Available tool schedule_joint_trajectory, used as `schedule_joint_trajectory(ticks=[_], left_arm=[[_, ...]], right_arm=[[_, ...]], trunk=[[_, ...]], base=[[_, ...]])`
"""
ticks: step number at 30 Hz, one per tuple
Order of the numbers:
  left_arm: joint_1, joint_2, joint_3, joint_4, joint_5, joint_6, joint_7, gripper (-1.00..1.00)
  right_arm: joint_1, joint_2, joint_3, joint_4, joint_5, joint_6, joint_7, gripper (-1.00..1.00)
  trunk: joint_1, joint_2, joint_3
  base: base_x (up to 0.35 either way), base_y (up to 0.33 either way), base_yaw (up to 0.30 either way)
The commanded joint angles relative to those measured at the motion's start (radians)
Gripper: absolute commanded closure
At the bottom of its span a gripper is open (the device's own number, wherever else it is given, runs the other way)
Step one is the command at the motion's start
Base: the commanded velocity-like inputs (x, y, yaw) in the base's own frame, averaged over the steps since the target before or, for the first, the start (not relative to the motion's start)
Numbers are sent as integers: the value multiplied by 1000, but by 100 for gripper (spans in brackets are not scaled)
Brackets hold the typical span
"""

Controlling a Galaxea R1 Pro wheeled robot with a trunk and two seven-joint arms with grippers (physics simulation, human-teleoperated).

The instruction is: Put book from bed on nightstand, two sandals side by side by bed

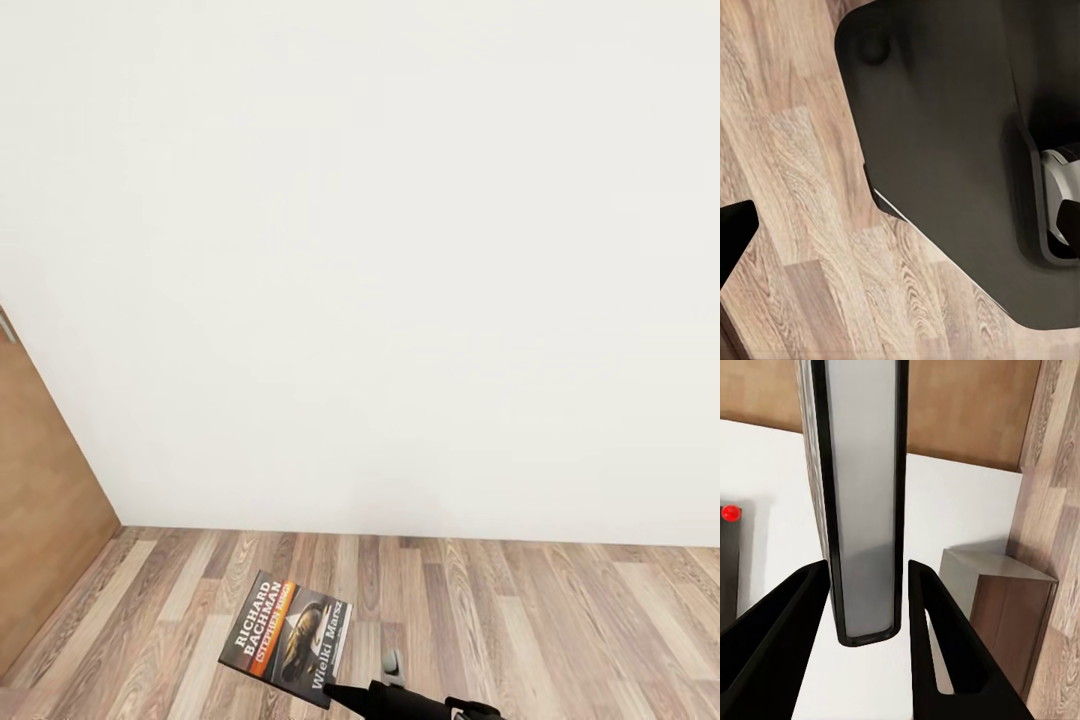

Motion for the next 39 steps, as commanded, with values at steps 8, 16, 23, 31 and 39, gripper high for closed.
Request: schedule_joint_trajectory(ticks=[8,16,23,31,39], left_arm=[[0,0,-8,-1,4,-2,6,-100],[0,0,-9,-1,4,-2,6,-100],[0,0,-9,-1,3,-2,6,-100],[0,0,-9,-1,3,-2,6,-100],[0,0,-9,-1,2,-2,6,-100]], right_arm=[[1,0,-2,0,-7,9,7,100],[1,0,-2,0,-7,9,10,100],[2,0,-3,-1,-7,9,11,100],[7,0,-2,-1,-7,9,12,100],[8,0,-2,-2,-7,9,13,100]], trunk=[[0,-2,-2],[0,-2,-2],[0,-2,-2],[0,-2,-2],[0,-2,-6]], base=[[-34,0,0],[-6,0,-33],[-1,0,-199],[12,2,-248],[143,87,-226]])
